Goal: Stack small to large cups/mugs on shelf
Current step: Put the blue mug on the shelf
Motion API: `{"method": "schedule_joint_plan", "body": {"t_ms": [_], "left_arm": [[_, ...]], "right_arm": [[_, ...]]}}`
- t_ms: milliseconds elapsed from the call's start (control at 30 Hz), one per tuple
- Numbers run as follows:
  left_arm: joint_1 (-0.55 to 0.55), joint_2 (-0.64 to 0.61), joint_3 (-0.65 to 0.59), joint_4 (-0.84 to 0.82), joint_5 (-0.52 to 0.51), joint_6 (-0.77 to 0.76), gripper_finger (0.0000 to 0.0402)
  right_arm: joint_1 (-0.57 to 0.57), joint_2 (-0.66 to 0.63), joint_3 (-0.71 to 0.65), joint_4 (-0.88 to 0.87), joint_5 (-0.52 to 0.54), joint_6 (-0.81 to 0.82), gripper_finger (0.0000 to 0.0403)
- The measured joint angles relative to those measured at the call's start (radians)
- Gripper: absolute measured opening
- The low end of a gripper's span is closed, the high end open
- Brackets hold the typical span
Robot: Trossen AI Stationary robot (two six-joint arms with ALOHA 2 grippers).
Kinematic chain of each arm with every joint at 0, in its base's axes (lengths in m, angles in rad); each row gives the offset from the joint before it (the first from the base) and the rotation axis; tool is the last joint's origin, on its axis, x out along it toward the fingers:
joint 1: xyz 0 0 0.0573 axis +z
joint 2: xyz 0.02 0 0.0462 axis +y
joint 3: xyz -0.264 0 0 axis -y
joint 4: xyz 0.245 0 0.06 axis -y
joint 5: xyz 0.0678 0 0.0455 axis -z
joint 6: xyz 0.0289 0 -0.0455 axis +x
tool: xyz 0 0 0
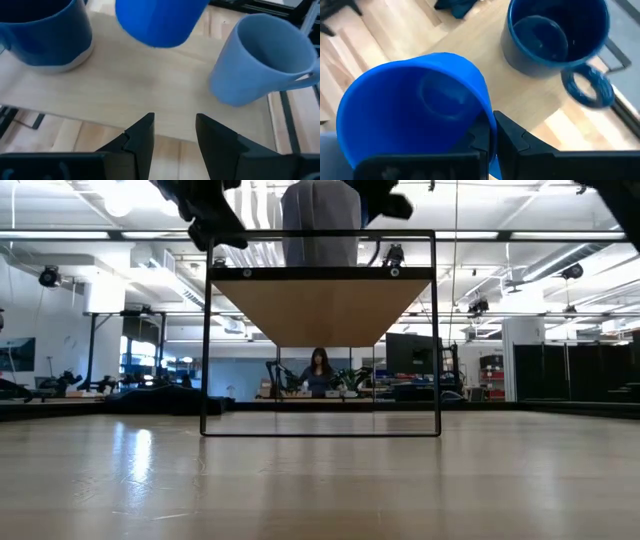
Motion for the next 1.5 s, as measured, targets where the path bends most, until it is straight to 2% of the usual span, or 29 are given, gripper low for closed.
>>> {"method": "schedule_joint_plan", "body": {"t_ms": [233,400,833,1167,1300,1500], "left_arm": [[0.000,0.000,0.000,-0.016,-0.060,-0.028,0.0130],[0.000,0.000,0.000,-0.016,-0.067,-0.054,0.0130],[0.001,0.060,-0.001,-0.008,-0.071,-0.084,0.0130],[0.001,0.049,-0.001,-0.004,-0.071,-0.081,0.0130],[0.001,0.048,-0.001,-0.005,-0.071,-0.080,0.0130],[0.001,0.048,-0.001,-0.005,-0.071,-0.079,0.0130]], "right_arm": [[-0.062,0.078,0.009,0.029,-0.083,-0.101,0.0009],[-0.083,0.085,0.008,-0.056,-0.100,-0.087,0.0009],[-0.065,0.114,0.008,-0.032,-0.142,-0.032,0.0009],[-0.065,0.134,0.007,-0.026,-0.143,-0.020,0.0009],[-0.065,0.134,0.007,-0.018,-0.142,-0.012,0.0023],[-0.065,0.134,0.008,-0.015,-0.135,-0.006,0.0069]]}}
